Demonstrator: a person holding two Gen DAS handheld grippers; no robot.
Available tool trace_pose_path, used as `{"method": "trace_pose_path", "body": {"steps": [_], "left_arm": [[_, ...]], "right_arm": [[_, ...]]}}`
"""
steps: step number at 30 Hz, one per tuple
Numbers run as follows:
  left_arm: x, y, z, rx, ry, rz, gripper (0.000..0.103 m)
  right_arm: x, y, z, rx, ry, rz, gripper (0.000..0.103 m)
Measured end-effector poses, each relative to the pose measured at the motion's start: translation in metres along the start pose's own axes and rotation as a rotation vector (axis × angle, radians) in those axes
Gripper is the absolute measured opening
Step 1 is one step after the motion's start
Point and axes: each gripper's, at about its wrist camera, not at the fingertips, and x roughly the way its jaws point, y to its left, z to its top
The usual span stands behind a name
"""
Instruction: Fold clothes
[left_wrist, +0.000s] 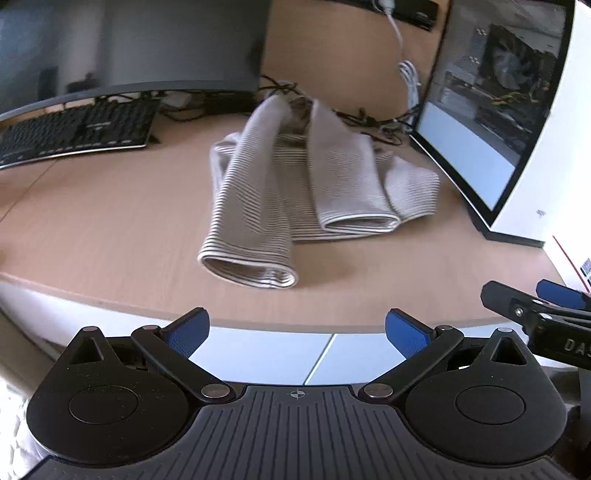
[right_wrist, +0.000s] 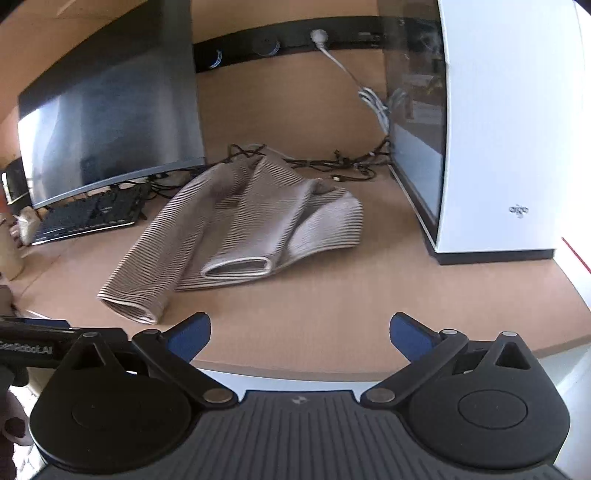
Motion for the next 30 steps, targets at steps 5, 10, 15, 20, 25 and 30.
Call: {"method": "trace_pose_path", "body": {"steps": [5,10,15,20,25,30], "left_arm": [[0.008,-0.006,0.003,-0.024,0.01,-0.06,0.103],[-0.001,-0.01,-0.007,-0.01,-0.004,-0.072,0.103],[0.004,-0.022,-0.005,-0.009,0.042,-0.057,0.103],[0.003,-0.02,-0.008,-0.022,0.049,-0.052,0.103],[-0.002,-0.014,-0.01,-0.035,0.042,-0.043,0.103],[-0.006,-0.009,-0.011,-0.048,0.037,-0.035,0.103]], "right_arm": [[0.008,0.005,0.003,-0.066,0.042,-0.043,0.103],[-0.002,0.021,-0.009,-0.112,-0.013,-0.036,0.103],[-0.008,0.007,-0.011,-0.072,-0.004,-0.007,0.103],[-0.012,0.0,-0.011,-0.042,0.005,-0.003,0.103],[-0.009,0.005,-0.011,-0.048,0.014,0.014,0.103],[-0.009,0.012,-0.011,-0.063,0.012,0.03,0.103]]}}
